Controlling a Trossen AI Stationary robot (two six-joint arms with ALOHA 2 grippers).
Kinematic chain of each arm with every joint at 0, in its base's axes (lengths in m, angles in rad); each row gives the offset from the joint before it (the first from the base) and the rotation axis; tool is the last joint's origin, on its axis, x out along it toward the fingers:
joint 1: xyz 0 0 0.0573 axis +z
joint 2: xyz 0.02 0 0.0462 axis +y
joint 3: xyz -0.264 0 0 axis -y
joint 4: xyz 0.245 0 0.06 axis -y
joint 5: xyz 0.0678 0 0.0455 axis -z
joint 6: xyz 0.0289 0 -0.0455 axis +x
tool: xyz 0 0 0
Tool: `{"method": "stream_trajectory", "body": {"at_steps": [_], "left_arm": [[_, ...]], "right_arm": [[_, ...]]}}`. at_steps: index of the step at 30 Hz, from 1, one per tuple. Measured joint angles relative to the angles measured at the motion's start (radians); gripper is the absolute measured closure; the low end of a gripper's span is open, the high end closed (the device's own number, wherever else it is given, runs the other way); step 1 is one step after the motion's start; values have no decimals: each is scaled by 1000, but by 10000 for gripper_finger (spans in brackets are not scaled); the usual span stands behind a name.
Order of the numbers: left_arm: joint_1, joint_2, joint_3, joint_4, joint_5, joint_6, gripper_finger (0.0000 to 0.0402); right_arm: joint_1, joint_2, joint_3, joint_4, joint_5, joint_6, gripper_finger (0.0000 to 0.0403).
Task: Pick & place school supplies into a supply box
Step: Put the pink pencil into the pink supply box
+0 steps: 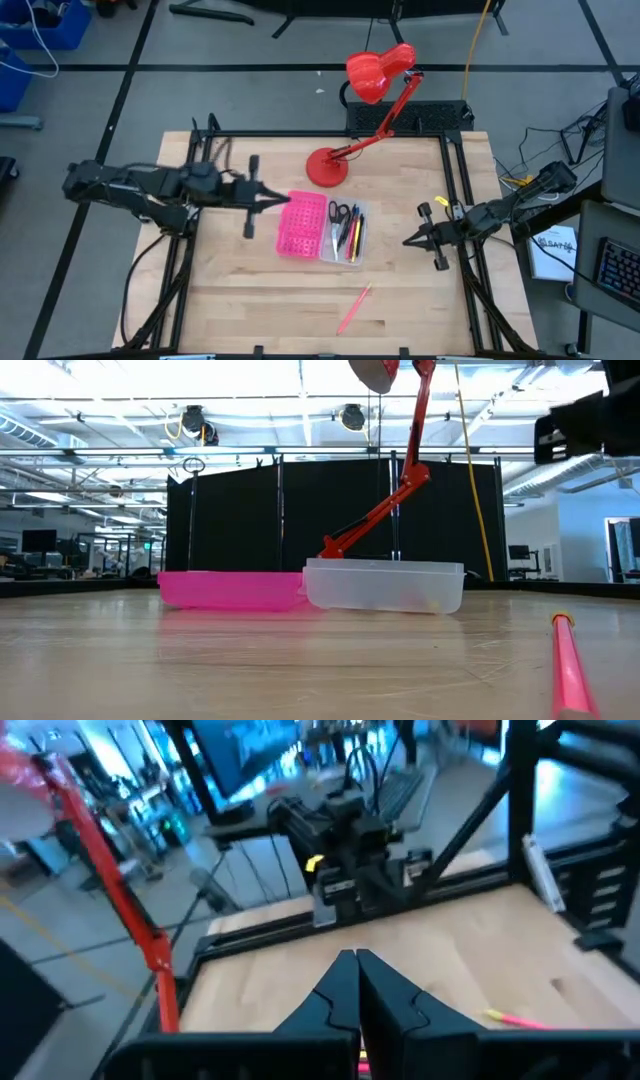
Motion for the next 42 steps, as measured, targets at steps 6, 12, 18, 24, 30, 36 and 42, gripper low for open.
{"method": "stream_trajectory", "body": {"at_steps": [6, 12, 18, 24, 30, 36, 42], "left_arm": [[-10, -241, -440, 275, 18, -67, 399], [9, -374, -739, 607, 98, -75, 399], [12, -402, -948, 872, 63, -112, 398], [11, -402, -1039, 972, 144, -79, 398], [9, -477, -1027, 925, 179, -47, 399], [-11, -685, -1027, 691, 194, -24, 399], [-15, -871, -1027, 542, 178, 29, 398]], "right_arm": [[0, 16, 0, -44, 6, -25, 403], [0, 16, 0, -42, 7, 4, 403], [0, 16, 0, -41, 7, 4, 403], [0, 16, 0, -38, 8, -70, 403], [0, 16, 0, 30, 9, -35, 403], [0, 16, 0, 37, 16, 9, 403], [0, 16, 0, 16, 138, 43, 403]]}}
